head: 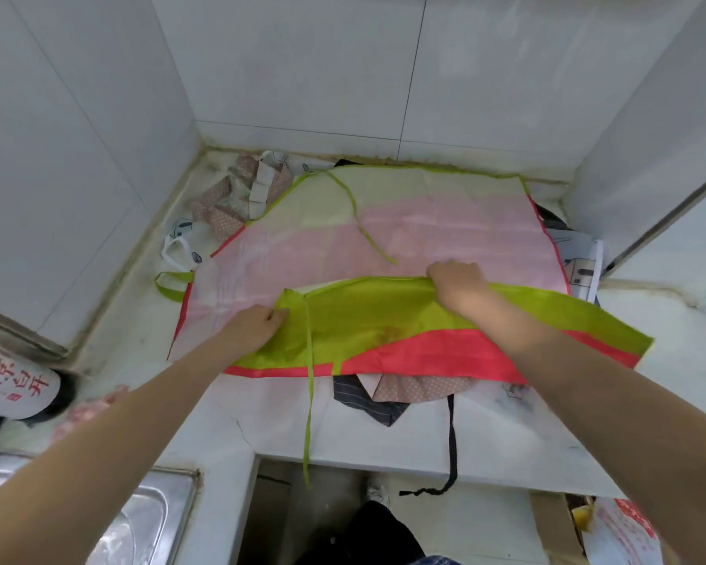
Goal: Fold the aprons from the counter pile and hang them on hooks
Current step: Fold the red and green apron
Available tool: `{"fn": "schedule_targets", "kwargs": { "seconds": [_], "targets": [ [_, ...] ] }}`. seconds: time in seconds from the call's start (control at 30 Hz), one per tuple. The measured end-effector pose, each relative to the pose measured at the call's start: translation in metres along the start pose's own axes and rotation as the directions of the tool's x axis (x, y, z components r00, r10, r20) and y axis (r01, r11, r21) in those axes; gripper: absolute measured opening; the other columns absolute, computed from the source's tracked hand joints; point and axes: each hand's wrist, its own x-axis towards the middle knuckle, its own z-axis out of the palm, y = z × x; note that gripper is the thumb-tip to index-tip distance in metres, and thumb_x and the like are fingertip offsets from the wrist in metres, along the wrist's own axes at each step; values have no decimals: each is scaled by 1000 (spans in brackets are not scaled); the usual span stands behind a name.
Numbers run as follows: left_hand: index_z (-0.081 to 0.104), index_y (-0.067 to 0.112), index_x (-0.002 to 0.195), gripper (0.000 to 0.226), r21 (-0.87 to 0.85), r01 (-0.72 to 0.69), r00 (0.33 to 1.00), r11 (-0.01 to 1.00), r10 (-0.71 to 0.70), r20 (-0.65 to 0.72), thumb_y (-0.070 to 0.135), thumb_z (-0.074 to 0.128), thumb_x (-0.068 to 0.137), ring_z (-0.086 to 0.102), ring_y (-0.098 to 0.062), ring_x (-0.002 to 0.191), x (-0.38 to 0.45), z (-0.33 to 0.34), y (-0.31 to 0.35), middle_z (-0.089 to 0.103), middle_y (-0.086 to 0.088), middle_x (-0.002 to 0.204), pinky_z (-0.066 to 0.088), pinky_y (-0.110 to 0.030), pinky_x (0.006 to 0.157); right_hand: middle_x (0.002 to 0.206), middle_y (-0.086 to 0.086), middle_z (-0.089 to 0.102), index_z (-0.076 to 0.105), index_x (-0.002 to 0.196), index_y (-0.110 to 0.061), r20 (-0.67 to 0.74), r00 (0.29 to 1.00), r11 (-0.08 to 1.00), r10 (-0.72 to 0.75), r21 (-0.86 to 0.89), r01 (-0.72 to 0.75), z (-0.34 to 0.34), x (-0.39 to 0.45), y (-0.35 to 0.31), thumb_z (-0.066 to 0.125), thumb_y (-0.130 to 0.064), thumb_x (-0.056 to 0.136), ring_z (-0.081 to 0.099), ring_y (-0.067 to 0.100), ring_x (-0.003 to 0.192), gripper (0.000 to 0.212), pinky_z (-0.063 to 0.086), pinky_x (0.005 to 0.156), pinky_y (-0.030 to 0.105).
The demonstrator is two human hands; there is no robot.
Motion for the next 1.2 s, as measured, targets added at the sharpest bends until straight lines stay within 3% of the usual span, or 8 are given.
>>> {"fn": "schedule_targets", "kwargs": {
  "seconds": [0.2, 0.33, 0.5, 0.63, 0.8, 0.93, 1.03, 1.2],
  "targets": [
    [40, 5, 134, 44, 273, -182, 914, 945, 265, -308, 13, 49, 91, 50, -36, 112, 17, 2, 4, 50, -17, 128, 41, -44, 94, 131, 11, 53, 46, 129, -14, 54, 998, 1000, -24, -15, 25, 48, 14, -8, 39, 0, 90, 45, 28, 126, 42, 31, 103, 39],
    [35, 16, 143, 55, 396, -618, 767, 679, 631, 114, 32, 49, 93, 32, -31, 133, 13, 28, 40, 33, -9, 147, 28, -38, 110, 126, 11, 53, 47, 126, -12, -81, 996, 999, -46, -11, 46, 57, 11, -3, 43, 1, 87, 45, 31, 121, 41, 35, 97, 40],
    [16, 28, 149, 68, 544, -622, 781, 563, 395, 483, 42, 50, 92, 4, -30, 144, 33, 74, 65, 3, -3, 159, 15, -44, 117, 101, 17, 53, 61, 103, -4, -223, 948, 973, -227, -21, 228, 67, -10, 8, 46, 7, 68, 57, 36, 89, 40, 49, 65, 42],
    [23, 23, 148, 53, 543, -623, 781, 563, 407, 474, 31, 40, 99, 12, -25, 143, 44, 72, 63, 10, 0, 158, 12, -35, 117, 133, 16, 33, 35, 136, -7, 220, 975, 993, 9, 114, -35, 80, -23, 26, 44, -11, 93, 35, 39, 123, 44, 42, 94, 49],
    [52, 30, 130, 44, 675, -553, 811, 488, 500, 303, 10, 45, 91, 35, -16, 127, 37, 41, 54, 49, 11, 135, 11, -28, 107, 132, 20, 40, 41, 131, -1, 125, 983, 963, -137, 249, 103, 62, -17, 5, 41, -7, 93, 40, 39, 123, 38, 37, 97, 43],
    [54, 29, 127, 40, 821, -480, 832, 309, 457, 315, 14, 46, 92, 33, -21, 123, 29, 16, 33, 53, 10, 125, 19, -34, 100, 114, 17, 61, 57, 113, -3, 13, 922, 771, -386, 553, 315, 41, -14, -64, 44, -4, 90, 56, 31, 107, 26, 42, 80, 34],
    [47, 26, 132, 38, 861, -433, 856, 268, 421, 299, 16, 37, 97, 31, -22, 128, 32, 12, 25, 41, 6, 137, 28, -32, 98, 106, 13, 63, 52, 124, 0, 95, 899, 622, -429, 752, 217, 35, -20, -113, 50, -3, 90, 57, 26, 105, 34, 44, 81, 27],
    [61, 15, 112, 25, 646, -354, 912, 676, 404, 77, 19, 43, 95, 50, -27, 111, 44, 9, 29, 60, -8, 118, 39, -32, 91, 74, 5, 59, 56, 89, -9, 346, 735, 1, -583, 905, -426, 30, -14, -125, 56, -3, 91, 61, 15, 67, 6, 52, 69, 25]
  ]
}}
